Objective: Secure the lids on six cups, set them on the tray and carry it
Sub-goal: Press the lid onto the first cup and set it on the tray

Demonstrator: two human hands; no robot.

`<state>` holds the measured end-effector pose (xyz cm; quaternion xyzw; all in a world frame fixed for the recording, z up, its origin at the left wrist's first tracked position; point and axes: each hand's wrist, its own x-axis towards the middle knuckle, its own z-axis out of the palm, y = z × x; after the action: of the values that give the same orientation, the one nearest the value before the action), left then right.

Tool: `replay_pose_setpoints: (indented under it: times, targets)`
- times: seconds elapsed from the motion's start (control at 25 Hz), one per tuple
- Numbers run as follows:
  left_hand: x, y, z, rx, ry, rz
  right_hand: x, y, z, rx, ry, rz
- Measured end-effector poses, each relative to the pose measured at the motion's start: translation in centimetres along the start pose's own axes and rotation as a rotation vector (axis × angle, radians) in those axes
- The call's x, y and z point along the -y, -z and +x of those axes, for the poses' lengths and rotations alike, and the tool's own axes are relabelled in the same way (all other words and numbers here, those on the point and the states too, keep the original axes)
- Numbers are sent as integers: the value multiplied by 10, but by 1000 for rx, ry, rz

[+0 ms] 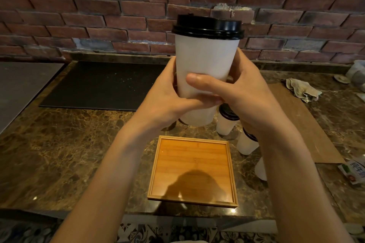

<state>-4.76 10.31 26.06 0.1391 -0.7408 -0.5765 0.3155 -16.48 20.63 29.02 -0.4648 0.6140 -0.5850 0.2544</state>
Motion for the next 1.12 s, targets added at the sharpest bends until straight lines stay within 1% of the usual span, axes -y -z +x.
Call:
replay_pose_setpoints:
  times: [0.24,0.4,0.56,0.72,0.92,1.04,1.12]
  targets:
    - [4,3,-2,93,31,-49,-3,9,0,137,-10,-16]
    - [7,4,-2,104,27,-52,-4,9,0,164,-13,-33]
    - [5,0,-2,16,-19,-6,-3,5,0,96,0,-59]
    - [6,-8,0,-74,-48,-18,-1,-4,-1,-3,-9,-76]
    - [15,-14,1,-224,-30,-8,-7,-17,-1,-139,-4,-140]
    - [18,-15,1,-241,-23,3,-10,-25,0,-199,2,-179]
    - [17,-13,2,-215,-22,20,-9,-24,0,-206,11,-168]
